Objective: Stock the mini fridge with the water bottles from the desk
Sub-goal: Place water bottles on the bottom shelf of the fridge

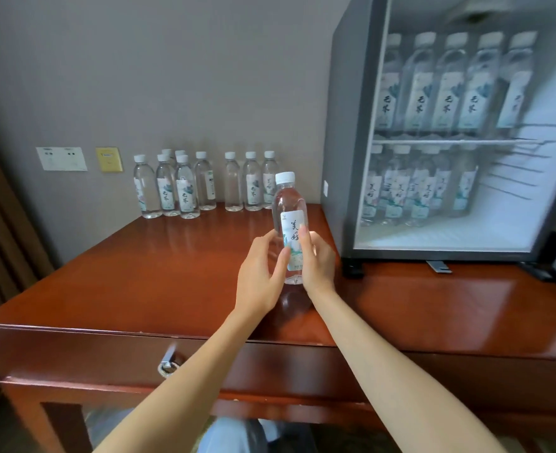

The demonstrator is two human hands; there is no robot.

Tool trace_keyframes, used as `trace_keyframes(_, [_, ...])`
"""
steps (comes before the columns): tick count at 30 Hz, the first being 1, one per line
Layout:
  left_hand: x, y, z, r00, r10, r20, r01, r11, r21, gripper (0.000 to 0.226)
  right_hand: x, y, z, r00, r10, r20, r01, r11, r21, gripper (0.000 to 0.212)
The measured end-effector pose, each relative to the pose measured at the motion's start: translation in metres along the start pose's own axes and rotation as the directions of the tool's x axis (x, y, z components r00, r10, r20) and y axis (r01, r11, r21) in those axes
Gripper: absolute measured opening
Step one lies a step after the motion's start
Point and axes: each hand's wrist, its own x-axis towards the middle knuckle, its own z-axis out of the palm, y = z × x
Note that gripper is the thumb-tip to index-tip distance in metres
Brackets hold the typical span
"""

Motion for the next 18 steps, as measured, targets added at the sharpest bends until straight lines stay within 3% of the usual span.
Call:
trace_keyframes(6, [-0.010,0.042,0.039,0.967,0.194,0.163,-0.199,0.980,0.017,0.060,0.007,0.005,-0.057,0.969,-0.050,-0.242,0.046,0.999,-0.020,0.067])
trace_keyframes(13, [-0.019,0.086,0.104,0.933,0.233,0.275,-0.233,0.972,-0.033,0.064,0.023,0.012,-0.137,0.911,-0.060,-0.408,0.021,0.995,-0.100,0.074])
trace_keyframes(18, [-0.017,0.098,0.144,0.893,0.293,0.341,-0.300,0.953,-0.032,0.059,0.042,0.022,-0.187,0.866,-0.094,-0.491,0.020,0.988,-0.153,0.058])
